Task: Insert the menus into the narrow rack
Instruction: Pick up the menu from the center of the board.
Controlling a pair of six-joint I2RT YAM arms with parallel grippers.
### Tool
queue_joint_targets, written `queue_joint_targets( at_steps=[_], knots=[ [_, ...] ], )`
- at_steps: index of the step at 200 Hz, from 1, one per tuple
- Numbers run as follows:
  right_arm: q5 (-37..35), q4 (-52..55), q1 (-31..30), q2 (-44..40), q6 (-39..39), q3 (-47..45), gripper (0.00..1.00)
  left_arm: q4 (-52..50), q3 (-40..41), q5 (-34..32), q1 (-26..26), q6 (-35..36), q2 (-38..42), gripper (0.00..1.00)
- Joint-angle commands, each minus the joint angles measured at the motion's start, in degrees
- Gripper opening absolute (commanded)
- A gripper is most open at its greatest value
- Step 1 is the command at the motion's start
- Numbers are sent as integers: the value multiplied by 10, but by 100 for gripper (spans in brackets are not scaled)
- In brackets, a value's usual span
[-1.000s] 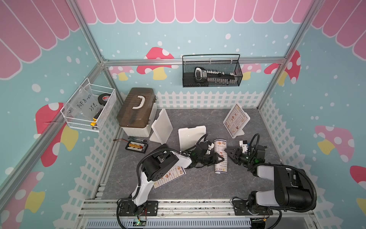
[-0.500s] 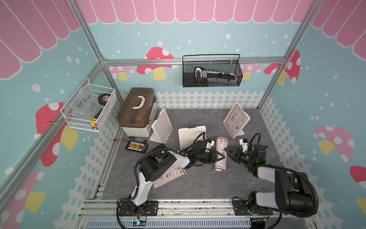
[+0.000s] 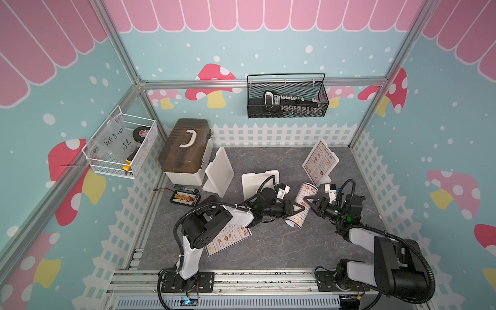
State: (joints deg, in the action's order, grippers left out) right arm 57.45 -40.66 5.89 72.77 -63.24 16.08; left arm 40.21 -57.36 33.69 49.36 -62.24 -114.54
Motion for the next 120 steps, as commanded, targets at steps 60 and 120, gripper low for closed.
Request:
queue_joint_targets(
  at_steps=[60, 120],
  knots=[
    [-7, -23, -4, -48, -18, -12, 40, 34, 19, -16, -10, -21, 13, 54],
    [-11, -22, -4, -54, -18, -13, 22, 37, 22, -18, -9, -21, 15, 55]
  ],
)
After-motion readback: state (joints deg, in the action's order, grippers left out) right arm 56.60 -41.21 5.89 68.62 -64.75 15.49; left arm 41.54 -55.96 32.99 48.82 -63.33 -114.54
